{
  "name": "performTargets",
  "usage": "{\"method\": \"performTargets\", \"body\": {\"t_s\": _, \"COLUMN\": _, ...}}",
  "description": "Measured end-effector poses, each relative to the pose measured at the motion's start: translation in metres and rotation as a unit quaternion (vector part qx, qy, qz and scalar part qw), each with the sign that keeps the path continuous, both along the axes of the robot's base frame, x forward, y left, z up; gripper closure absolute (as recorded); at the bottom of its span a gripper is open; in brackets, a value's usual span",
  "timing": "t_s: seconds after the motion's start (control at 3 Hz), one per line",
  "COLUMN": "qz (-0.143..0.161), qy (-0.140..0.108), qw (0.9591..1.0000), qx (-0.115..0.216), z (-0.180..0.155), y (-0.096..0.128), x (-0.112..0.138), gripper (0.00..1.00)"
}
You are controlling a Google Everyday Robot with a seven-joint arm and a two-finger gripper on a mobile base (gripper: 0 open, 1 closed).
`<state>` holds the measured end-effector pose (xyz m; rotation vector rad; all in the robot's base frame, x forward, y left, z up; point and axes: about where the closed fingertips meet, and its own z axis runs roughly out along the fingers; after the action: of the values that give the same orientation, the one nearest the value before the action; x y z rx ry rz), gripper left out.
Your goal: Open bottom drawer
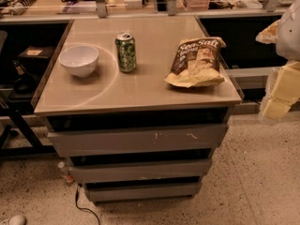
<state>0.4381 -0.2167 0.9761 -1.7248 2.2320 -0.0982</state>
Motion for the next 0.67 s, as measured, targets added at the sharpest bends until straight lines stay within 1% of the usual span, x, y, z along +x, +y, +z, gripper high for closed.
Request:
{"method": "performTargets", "body": {"t_s": 0.33, "qz": 0.0, "qy": 0.0, "qw": 1.0, "qx": 0.0, "z": 0.0, "y": 0.0, "x": 0.0, "gripper": 0.0}}
{"method": "performTargets", "body": {"t_s": 0.67, "qz": -0.008, "qy": 0.009, "qw": 0.9998, "qx": 0.015, "z": -0.016, "y": 0.003, "x": -0.004, "gripper": 0.0}}
